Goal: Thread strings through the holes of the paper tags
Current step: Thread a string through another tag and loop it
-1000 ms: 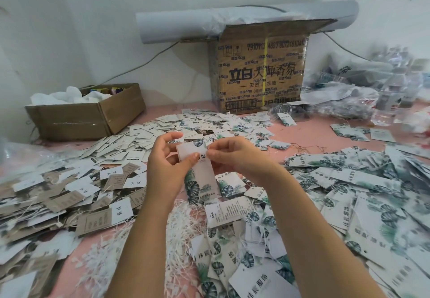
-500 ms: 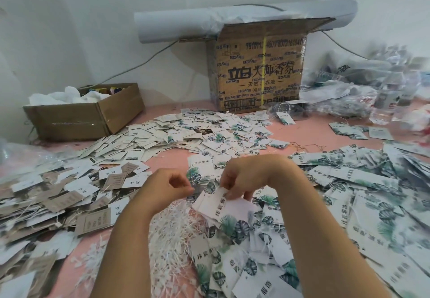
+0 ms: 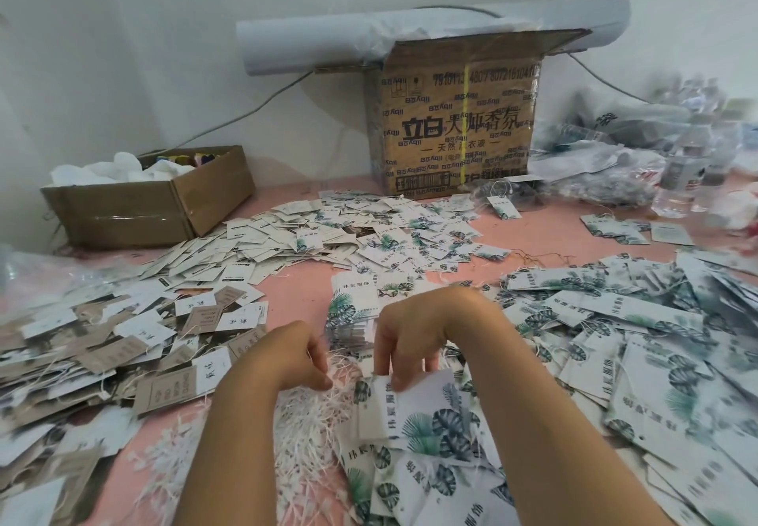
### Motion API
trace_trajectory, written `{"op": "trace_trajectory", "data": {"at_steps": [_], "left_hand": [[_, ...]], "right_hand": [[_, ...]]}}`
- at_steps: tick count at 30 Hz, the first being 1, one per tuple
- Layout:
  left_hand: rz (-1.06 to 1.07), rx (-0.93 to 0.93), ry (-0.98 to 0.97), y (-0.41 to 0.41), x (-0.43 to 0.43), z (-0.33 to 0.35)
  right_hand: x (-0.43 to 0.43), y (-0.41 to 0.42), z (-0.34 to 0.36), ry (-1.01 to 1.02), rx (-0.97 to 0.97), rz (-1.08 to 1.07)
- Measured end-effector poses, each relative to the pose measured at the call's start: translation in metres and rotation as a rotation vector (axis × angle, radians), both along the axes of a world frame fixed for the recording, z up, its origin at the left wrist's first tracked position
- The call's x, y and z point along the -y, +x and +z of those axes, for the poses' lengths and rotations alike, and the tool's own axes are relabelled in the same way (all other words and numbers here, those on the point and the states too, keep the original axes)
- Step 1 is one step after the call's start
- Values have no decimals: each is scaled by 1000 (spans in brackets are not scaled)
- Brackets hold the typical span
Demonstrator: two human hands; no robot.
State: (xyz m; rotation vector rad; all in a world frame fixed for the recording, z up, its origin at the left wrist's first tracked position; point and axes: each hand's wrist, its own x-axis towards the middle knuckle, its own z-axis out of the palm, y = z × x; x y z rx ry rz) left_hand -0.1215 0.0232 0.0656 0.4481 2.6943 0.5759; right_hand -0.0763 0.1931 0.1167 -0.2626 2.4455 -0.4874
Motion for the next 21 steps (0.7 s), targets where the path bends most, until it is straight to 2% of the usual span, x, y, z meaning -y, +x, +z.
{"op": "trace_trajectory", "data": {"at_steps": [10, 17, 21], "left_hand": [[16, -30, 2, -5, -3, -12], [41, -16, 58, -6, -4, -17], [69, -46, 29, -4, -8, -19]], "right_hand": [[0, 1, 0, 36, 90, 55], [-1, -8, -10, -36, -71, -95], [-2, -14, -18, -61, -94, -150]]}}
